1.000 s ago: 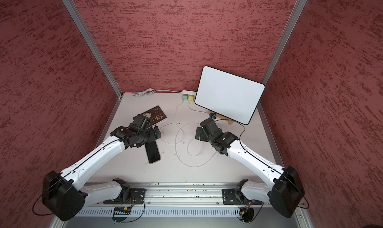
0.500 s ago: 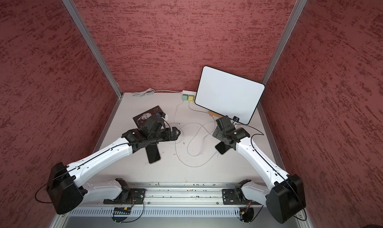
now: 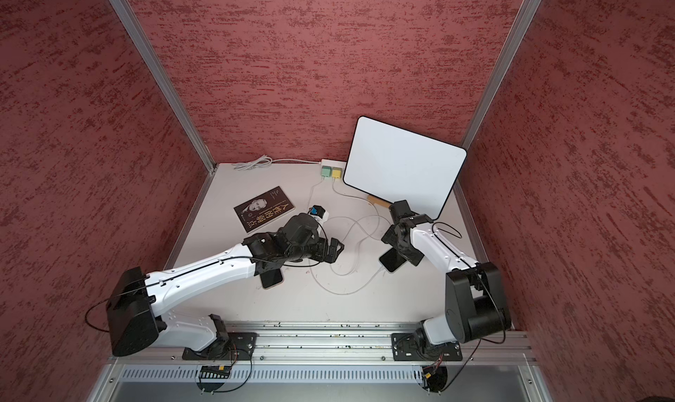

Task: Unplug the charging cable from the phone
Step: Pick up the phone at the center of the board.

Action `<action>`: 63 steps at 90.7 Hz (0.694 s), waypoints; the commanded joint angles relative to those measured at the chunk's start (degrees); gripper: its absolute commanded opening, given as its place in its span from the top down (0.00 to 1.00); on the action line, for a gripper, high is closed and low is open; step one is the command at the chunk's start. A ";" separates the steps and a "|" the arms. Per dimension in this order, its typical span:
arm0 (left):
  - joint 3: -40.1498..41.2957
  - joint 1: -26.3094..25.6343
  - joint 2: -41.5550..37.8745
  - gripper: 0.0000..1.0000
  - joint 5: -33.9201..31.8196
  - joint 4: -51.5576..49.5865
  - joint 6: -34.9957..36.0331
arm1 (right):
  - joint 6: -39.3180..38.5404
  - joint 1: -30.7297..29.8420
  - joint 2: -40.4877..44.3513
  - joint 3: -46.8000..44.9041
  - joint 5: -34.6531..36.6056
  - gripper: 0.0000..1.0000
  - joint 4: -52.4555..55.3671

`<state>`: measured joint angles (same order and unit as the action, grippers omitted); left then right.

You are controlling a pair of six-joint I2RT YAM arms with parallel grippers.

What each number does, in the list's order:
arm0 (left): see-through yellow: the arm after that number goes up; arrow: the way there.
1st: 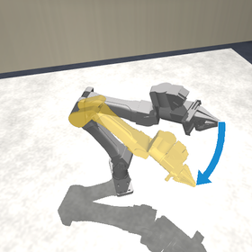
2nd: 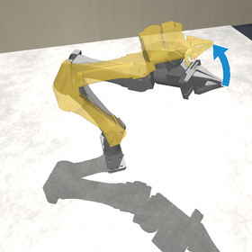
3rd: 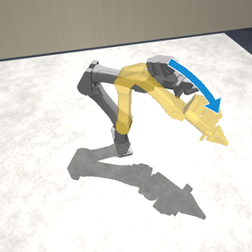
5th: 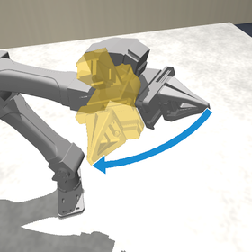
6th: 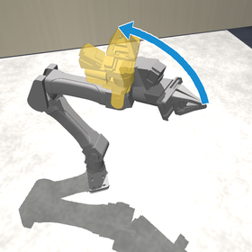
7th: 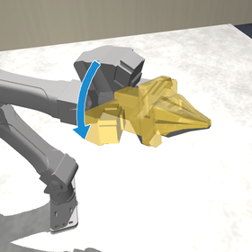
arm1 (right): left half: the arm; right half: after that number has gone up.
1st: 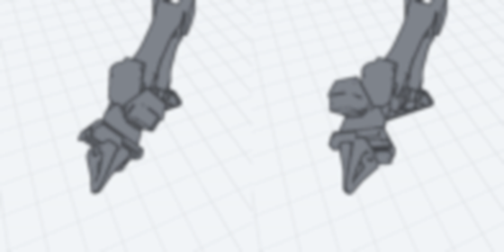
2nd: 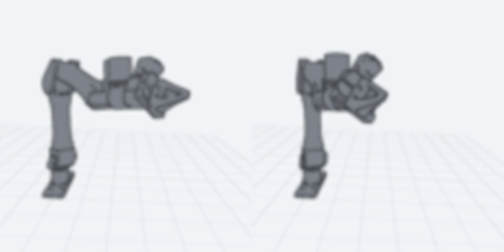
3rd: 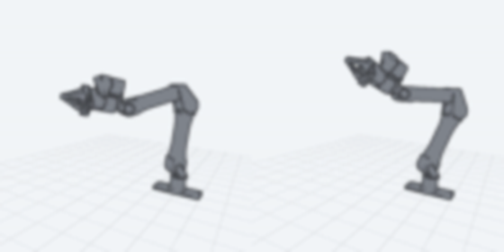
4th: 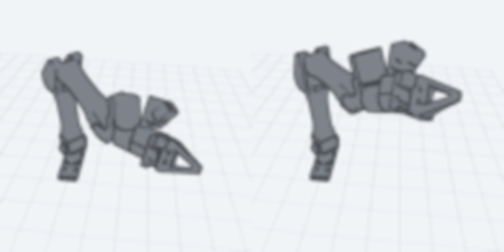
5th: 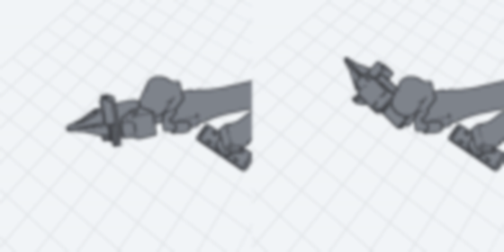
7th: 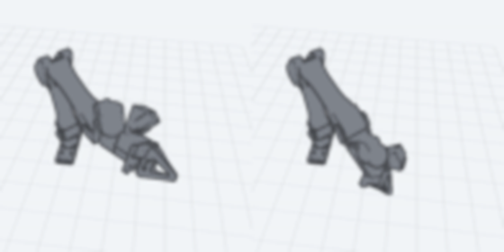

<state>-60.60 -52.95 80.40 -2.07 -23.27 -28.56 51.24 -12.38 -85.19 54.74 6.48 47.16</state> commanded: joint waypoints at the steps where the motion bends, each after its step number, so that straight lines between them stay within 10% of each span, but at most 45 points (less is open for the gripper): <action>1: 0.00 -0.15 0.91 0.02 -1.02 1.71 0.79 | 1.02 0.86 -3.28 0.76 -1.91 0.01 -1.08; 63: 0.83 0.10 3.96 0.02 -0.05 2.28 0.39 | 0.86 1.79 -10.45 1.09 -1.68 0.01 -4.00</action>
<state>-60.31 -52.99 83.92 -2.22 -22.17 -28.58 51.90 -11.11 -94.74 54.76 4.67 43.97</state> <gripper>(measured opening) 0.978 0.988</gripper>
